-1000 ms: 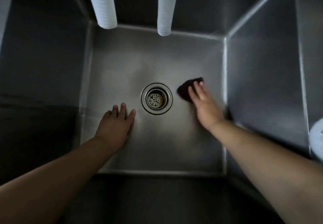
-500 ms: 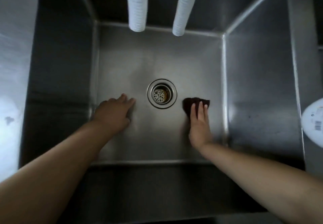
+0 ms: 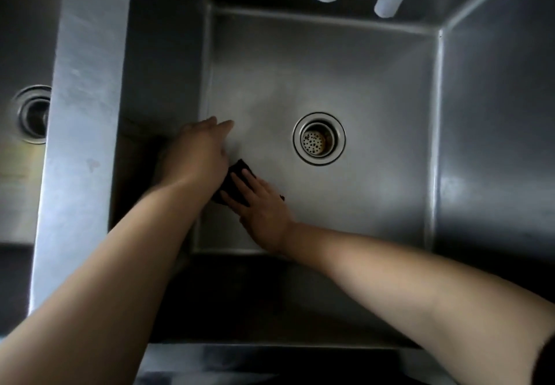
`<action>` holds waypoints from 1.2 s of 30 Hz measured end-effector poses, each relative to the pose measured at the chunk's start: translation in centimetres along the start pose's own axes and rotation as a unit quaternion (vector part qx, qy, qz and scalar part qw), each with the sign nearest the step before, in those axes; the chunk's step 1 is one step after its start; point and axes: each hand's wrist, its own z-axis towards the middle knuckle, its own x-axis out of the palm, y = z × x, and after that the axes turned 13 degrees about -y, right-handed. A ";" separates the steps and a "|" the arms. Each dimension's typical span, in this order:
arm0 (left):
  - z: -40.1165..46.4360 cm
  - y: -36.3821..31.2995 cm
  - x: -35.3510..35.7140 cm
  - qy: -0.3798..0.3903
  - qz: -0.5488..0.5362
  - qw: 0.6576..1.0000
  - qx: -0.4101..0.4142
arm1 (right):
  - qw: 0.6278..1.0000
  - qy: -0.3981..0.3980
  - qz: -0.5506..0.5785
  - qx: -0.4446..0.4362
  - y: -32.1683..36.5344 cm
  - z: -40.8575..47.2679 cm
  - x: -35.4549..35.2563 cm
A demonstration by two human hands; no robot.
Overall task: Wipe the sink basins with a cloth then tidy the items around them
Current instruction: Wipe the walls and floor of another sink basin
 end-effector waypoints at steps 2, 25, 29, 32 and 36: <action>-0.2 0.0 0.3 0.003 0.002 1.000 0.010 | 0.997 0.002 -0.020 -0.078 -0.4 -1.1 0.1; -0.8 -0.1 2.3 0.058 0.040 0.997 0.032 | 0.914 0.221 -0.028 0.340 -11.9 -17.1 -8.3; -0.7 -0.1 2.5 0.063 0.044 0.996 0.038 | 0.962 0.231 -0.010 0.143 -9.2 -14.9 -6.5; -0.7 0.0 2.6 0.069 0.054 0.996 0.033 | 0.980 0.200 0.002 -0.001 -6.3 -10.1 -4.3; -0.7 0.4 3.0 0.056 0.072 0.995 0.047 | 0.980 0.159 -0.004 -0.118 -1.4 -4.1 -2.1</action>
